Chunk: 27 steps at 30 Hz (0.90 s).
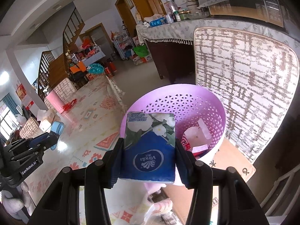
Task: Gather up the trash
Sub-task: 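Carry the tissue pack and light-blue strap toward the purple basket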
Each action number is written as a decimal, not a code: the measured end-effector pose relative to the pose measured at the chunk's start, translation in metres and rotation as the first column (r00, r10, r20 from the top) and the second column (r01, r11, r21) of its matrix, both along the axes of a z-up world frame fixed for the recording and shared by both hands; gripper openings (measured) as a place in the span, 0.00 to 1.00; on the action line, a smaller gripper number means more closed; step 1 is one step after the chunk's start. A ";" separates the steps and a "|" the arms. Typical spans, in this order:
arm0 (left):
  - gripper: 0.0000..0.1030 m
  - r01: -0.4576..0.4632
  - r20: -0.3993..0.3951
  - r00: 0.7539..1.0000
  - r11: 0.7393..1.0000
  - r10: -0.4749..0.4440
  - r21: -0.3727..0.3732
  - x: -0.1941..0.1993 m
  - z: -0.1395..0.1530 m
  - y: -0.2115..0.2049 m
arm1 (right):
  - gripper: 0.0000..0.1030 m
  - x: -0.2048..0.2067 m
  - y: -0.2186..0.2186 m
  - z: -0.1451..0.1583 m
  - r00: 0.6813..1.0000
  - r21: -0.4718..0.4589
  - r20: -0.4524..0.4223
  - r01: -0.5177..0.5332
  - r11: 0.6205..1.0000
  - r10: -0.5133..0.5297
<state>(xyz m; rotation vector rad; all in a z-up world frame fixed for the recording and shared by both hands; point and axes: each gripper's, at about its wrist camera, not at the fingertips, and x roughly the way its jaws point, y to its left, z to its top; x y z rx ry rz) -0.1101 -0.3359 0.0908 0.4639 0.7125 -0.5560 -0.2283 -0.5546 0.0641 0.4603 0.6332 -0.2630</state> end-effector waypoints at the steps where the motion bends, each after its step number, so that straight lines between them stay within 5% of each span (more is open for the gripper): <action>1: 0.24 0.003 -0.004 1.000 1.000 -0.003 0.000 0.001 -0.001 -0.003 | 0.54 0.000 -0.001 0.000 1.000 0.001 0.000 0.002 1.000 -0.002; 27: 0.24 0.124 -0.018 0.992 0.992 -0.124 0.002 0.011 0.002 -0.087 | 0.54 0.013 -0.051 -0.006 0.999 0.026 -0.014 0.051 0.998 -0.051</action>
